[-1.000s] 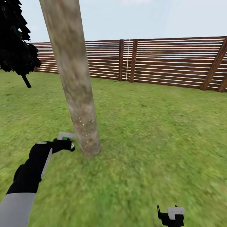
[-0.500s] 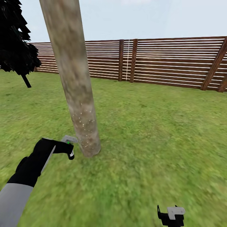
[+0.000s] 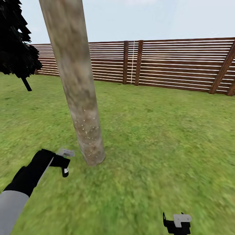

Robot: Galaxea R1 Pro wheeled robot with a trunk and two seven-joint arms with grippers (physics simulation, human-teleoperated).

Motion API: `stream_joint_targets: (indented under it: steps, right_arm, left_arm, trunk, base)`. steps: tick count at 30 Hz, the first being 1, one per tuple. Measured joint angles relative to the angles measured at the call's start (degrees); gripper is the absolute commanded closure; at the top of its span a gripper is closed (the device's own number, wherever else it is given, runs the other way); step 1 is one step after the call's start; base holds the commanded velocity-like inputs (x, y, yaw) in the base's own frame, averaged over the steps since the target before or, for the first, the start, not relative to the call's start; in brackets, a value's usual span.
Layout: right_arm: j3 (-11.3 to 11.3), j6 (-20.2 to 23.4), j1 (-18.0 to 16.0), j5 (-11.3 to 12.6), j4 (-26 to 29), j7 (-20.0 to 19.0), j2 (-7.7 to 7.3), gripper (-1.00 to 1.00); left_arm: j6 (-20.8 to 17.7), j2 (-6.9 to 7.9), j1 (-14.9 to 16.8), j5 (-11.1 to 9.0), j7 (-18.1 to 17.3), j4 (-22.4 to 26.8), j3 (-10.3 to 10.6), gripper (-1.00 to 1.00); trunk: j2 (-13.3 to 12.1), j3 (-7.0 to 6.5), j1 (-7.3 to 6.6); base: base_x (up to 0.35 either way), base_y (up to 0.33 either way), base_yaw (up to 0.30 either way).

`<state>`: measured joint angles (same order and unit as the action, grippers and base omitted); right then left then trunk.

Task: In the garden, pick up the pesticide atomizer on the floor and spray pesticide onto both trees until each tree trunk is fully covered.

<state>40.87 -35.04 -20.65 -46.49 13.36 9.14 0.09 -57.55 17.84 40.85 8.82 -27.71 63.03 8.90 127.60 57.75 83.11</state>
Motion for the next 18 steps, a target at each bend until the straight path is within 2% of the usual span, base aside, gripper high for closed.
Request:
stream_joint_targets:
  steps: [3,5,10,12,14,18]
  right_arm:
    - [0.0,0.02,0.0,0.0,0.04,0.0,0.0,-1.0]
    - [0.0,0.03,0.0,0.0,0.05,0.0,0.0,-1.0]
    - [0.0,0.04,0.0,0.0,0.07,0.0,0.0,-1.0]
    - [0.0,0.02,0.0,0.0,0.08,0.0,0.0,-1.0]
    - [0.0,-0.02,0.0,0.0,0.08,0.0,0.0,-1.0]
    - [0.0,0.0,0.0,0.0,0.08,0.0,0.0,-1.0]
  left_arm:
    - [-0.17,-3.04,0.09,-0.05,-0.04,-0.14,0.18,1.0]
    - [-0.33,-3.01,0.23,0.71,-0.06,0.03,-0.03,1.0]
    - [-0.16,-2.33,0.05,0.67,0.08,-0.86,-0.09,1.0]
    - [0.07,-2.37,0.0,0.76,0.29,-4.27,0.1,1.0]
    - [0.6,-2.93,0.0,0.94,0.63,-10.34,0.1,1.0]
    - [1.2,-2.55,0.41,1.24,1.75,-10.6,-0.36,1.0]
  trunk:
    - [0.0,0.0,0.0]
    - [0.0,0.0,0.0]
    - [0.0,0.0,0.0]
    - [0.0,0.0,0.0]
    - [0.0,0.0,0.0]
    - [0.0,-0.01,0.0]
  base:
    - [0.09,0.025,0.0]
    - [0.276,0.136,0.0]
    - [0.193,0.146,0.0]
    - [0.016,0.013,0.0]
    - [0.002,0.002,0.0]
    - [0.0,0.0,0.014]
